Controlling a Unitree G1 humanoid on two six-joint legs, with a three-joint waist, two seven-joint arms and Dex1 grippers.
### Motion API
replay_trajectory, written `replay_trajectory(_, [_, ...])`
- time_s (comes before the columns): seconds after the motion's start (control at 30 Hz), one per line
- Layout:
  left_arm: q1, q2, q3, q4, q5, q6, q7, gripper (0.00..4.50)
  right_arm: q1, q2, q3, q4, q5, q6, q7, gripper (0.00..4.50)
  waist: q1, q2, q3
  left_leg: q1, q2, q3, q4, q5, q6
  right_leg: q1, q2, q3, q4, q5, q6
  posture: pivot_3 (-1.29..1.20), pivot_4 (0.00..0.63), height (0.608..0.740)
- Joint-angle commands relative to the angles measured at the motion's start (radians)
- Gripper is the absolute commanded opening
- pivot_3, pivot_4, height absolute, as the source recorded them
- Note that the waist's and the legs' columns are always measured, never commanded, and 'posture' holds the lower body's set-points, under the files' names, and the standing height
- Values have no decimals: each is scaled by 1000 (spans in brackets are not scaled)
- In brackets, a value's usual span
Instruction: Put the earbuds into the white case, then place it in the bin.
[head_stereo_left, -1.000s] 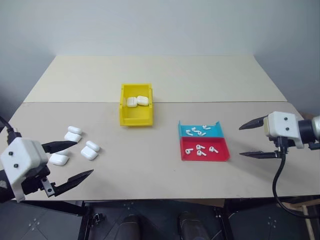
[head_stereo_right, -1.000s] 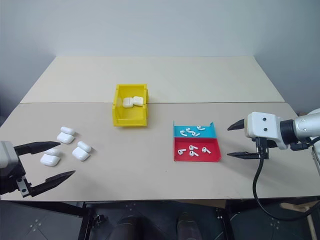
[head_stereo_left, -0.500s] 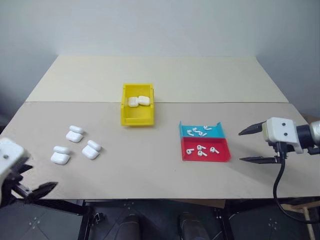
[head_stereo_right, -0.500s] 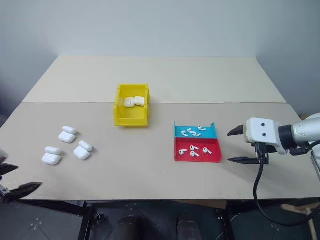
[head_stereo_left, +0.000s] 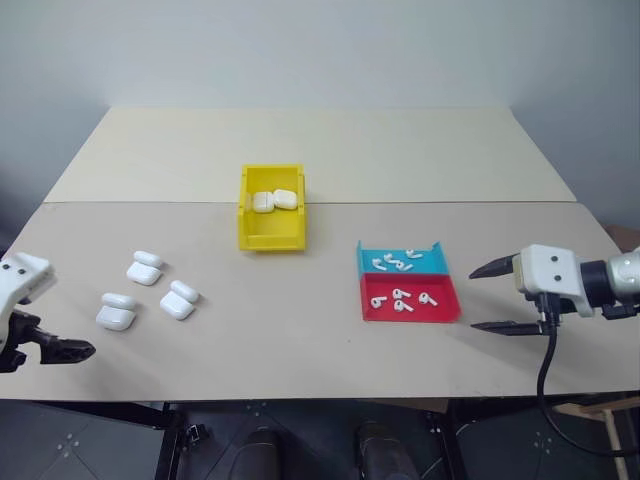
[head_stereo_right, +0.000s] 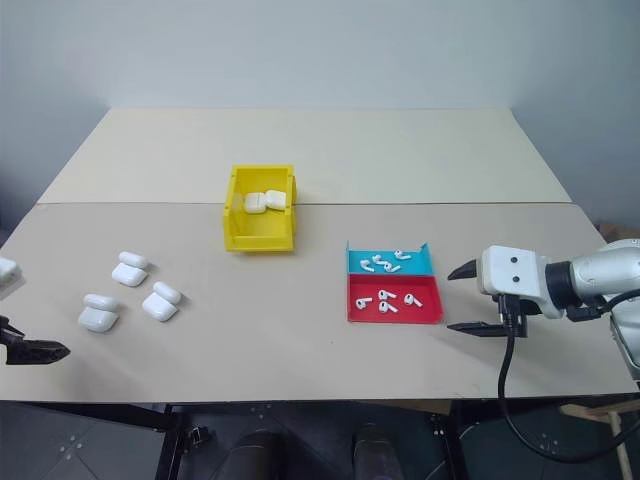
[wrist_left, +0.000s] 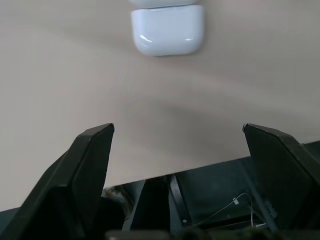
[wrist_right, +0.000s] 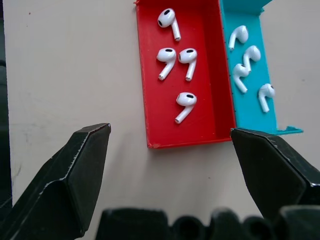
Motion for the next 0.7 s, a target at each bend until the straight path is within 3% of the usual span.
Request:
replay_trajectory(0.03, [-136,14,-148,106,29,-75,-14,4500,-4,-6,-24,-23,6,10,-18,4446,0,0,0,0,0,0,0,0,0,0,0,0,0,0,0,0,150,740])
replay_trajectory(0.3, [-475,-87,-458,229,95,-48,-9,4500,17,-19,-47,-43,12,25,-37,4446,8,0,0,-3,0,0,1,0,0,-2,0,0,0,0,1,0,150,740])
replay_trajectory(0.7, [-677,-184,-634,386,172,-46,-41,4500,24,-23,-46,-59,5,38,-51,4446,12,-1,0,-4,-1,-1,3,0,0,-2,0,0,4,0,1,0,150,740])
